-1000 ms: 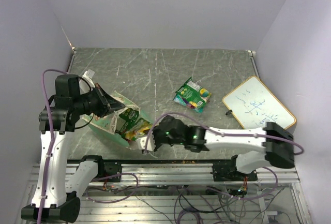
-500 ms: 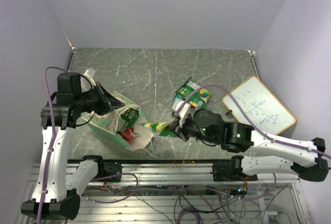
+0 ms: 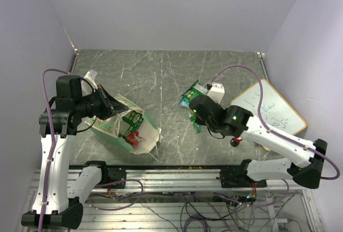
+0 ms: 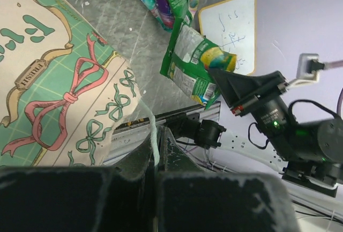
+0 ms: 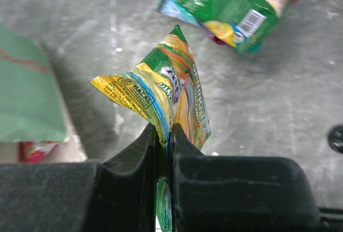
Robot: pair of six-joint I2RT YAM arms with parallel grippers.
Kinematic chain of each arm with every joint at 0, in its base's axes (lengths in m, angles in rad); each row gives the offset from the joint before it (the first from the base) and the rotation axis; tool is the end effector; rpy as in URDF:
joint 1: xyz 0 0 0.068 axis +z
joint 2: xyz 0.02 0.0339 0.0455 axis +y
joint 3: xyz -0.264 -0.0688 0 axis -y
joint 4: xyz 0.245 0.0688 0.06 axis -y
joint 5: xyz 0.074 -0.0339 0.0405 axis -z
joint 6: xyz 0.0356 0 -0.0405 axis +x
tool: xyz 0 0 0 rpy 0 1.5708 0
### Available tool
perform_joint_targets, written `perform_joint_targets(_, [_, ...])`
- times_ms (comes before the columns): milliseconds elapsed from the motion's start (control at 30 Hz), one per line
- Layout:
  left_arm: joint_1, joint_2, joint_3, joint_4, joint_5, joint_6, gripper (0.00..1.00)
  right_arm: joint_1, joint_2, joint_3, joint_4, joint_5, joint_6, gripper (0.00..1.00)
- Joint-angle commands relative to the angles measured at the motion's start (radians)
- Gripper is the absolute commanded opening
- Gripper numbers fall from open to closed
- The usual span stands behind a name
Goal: Take the snacks out of the paper bag
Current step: Place the snack at the center of the board.
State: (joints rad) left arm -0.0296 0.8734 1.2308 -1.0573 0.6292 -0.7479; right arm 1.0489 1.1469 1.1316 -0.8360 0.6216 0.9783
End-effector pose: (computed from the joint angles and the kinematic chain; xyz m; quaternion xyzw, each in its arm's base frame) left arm 0.1369 -0.0250 0.3916 -0.1808 0.8530 -0.4117 0.2648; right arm 0.1302 0.1848 0.3330 0.0761 0.8944 0.1331 0.4202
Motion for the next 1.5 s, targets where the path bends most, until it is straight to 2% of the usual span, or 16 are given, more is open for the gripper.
perform_joint_targets(0, [0.002,-0.006,0.048,-0.018,0.001,0.025,0.07,-0.042,0.075,0.087,-0.246,0.019,0.017,0.0])
perform_joint_targets(167, [0.001,-0.012,0.03,-0.019,0.013,0.031,0.07,-0.053,0.109,0.066,-0.438,0.016,0.032,0.0])
perform_joint_targets(267, [0.0,-0.018,0.018,-0.014,0.018,0.032,0.07,-0.056,0.088,0.016,-0.469,0.032,0.067,0.0])
perform_joint_targets(400, [0.001,-0.015,0.011,-0.009,0.035,0.03,0.07,-0.061,0.11,0.005,-0.362,0.024,0.078,0.0])
perform_joint_targets(500, [0.002,-0.004,0.025,-0.025,0.029,0.045,0.07,-0.063,0.159,-0.027,-0.132,-0.003,0.047,0.02])
perform_joint_targets(533, [0.001,-0.002,0.024,-0.024,0.032,0.047,0.07,-0.065,0.181,-0.039,-0.024,-0.027,0.015,0.08])
perform_joint_targets(567, [0.0,0.001,0.021,-0.019,0.039,0.047,0.07,-0.066,0.212,-0.043,0.064,-0.05,0.002,0.19])
perform_joint_targets(633, [0.002,0.006,0.022,-0.02,0.046,0.048,0.07,-0.071,0.287,-0.016,0.169,-0.1,0.016,0.41])
perform_joint_targets(667, [0.001,0.009,0.029,-0.027,0.044,0.051,0.07,-0.074,0.322,0.009,0.203,-0.135,0.01,0.47])
perform_joint_targets(733, [0.001,0.013,0.048,-0.043,0.035,0.058,0.07,-0.076,0.389,0.069,0.248,-0.202,-0.038,0.57])
perform_joint_targets(800, [0.001,0.012,0.052,-0.048,0.03,0.061,0.07,-0.076,0.43,0.116,0.244,-0.249,-0.092,0.62])
perform_joint_targets(867, [0.001,0.007,0.046,-0.045,0.028,0.06,0.07,-0.076,0.435,0.113,0.243,-0.283,-0.16,0.64])
perform_joint_targets(1033, [0.001,-0.012,0.007,-0.027,0.031,0.047,0.07,-0.076,0.332,-0.014,0.321,-0.374,-0.296,0.66])
perform_joint_targets(1167, [0.001,-0.013,-0.013,-0.017,0.04,0.047,0.07,-0.067,0.24,-0.08,0.391,-0.527,-0.462,0.68])
perform_joint_targets(1300, [0.002,0.005,-0.004,-0.031,0.034,0.067,0.07,0.004,0.134,-0.139,0.542,-0.676,-0.67,0.69])
perform_joint_targets(1467, [0.001,0.012,-0.002,-0.029,0.037,0.066,0.07,0.195,0.1,-0.238,0.796,-0.821,-0.979,0.69])
